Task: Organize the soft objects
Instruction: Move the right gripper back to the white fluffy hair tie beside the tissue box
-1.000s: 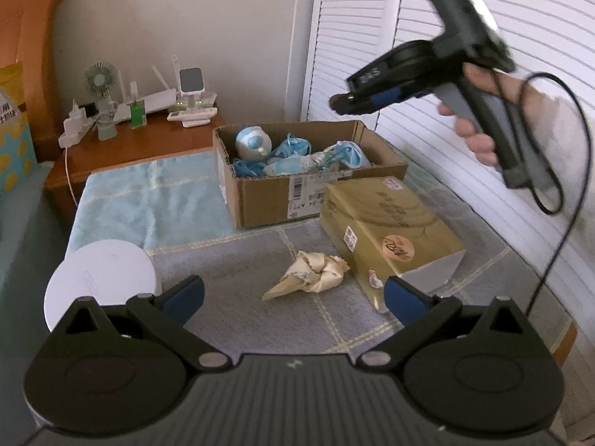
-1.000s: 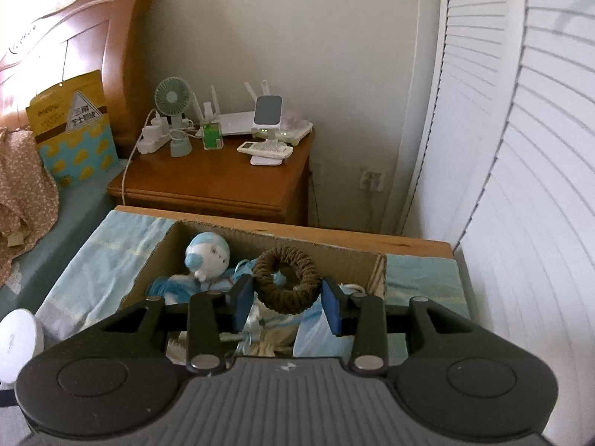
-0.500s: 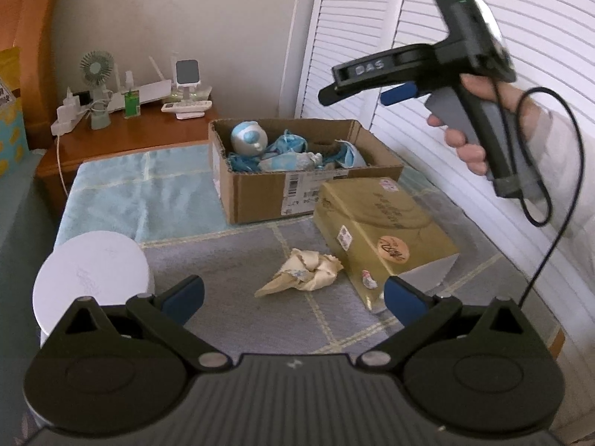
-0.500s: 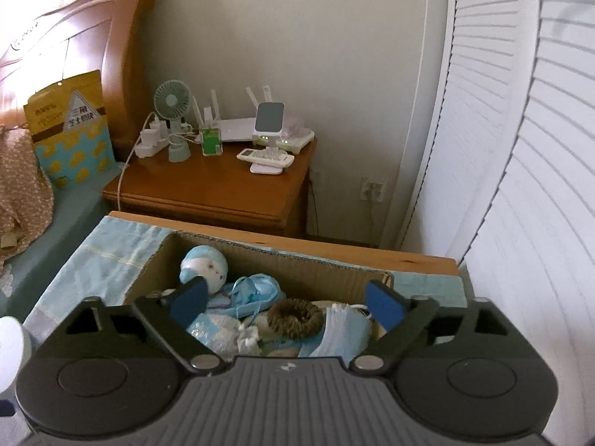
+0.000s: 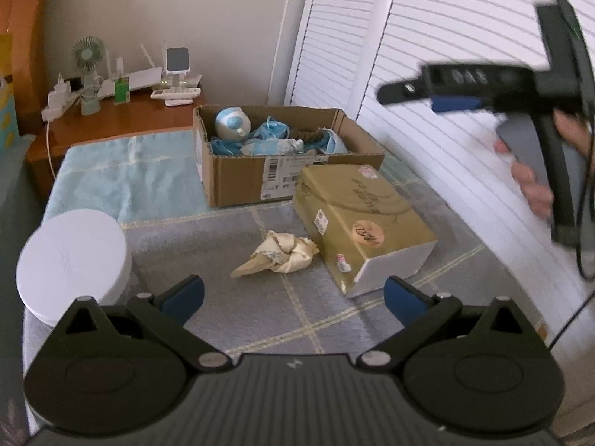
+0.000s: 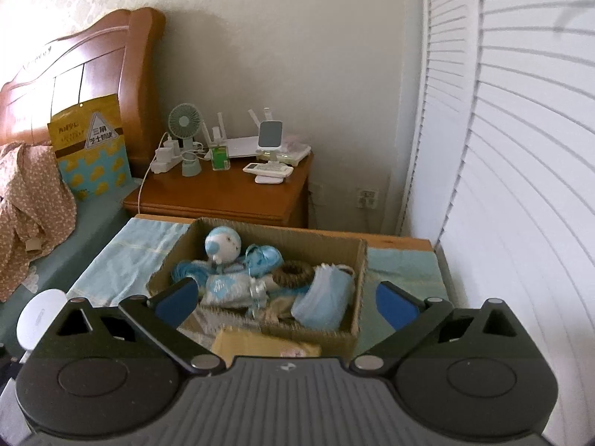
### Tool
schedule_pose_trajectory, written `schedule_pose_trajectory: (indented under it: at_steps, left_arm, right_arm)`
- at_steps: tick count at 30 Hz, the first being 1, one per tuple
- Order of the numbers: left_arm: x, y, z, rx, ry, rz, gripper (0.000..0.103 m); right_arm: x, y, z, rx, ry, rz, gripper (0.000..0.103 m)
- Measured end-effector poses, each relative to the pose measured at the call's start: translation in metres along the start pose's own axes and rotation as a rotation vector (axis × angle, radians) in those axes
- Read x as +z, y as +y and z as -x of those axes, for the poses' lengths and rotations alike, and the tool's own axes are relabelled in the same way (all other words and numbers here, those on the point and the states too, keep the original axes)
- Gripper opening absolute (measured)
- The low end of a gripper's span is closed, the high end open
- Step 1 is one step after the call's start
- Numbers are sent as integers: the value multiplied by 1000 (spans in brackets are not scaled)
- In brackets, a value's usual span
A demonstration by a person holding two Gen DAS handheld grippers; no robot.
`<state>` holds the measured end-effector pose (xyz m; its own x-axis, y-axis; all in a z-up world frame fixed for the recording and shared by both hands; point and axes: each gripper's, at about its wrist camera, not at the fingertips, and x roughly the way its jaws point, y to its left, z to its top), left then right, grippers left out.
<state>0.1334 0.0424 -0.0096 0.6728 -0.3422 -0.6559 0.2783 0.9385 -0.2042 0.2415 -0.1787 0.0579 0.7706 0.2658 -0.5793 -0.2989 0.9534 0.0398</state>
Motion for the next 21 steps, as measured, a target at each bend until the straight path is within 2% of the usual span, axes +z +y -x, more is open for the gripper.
schedule_pose_trajectory:
  at_steps: [2, 7, 14, 17, 21]
  left_arm:
    - [0, 0, 1, -13, -2, 15, 102]
    - [-1, -9, 0, 15, -7, -24, 102]
    - [-3, -11, -4, -59, -11, -6, 102]
    - [-3, -14, -10, -28, 4, -19, 102]
    - [-5, -12, -17, -25, 31, -2, 102]
  right_arm:
    - [-10, -3, 9, -22, -5, -14, 103]
    - [-36, -13, 26, -85, -19, -39, 103]
    - [-77, -26, 36, -138, 8, -70, 103]
    - [-91, -26, 37, -165, 24, -47, 103]
    - [-108, -27, 35, -189, 47, -8, 103]
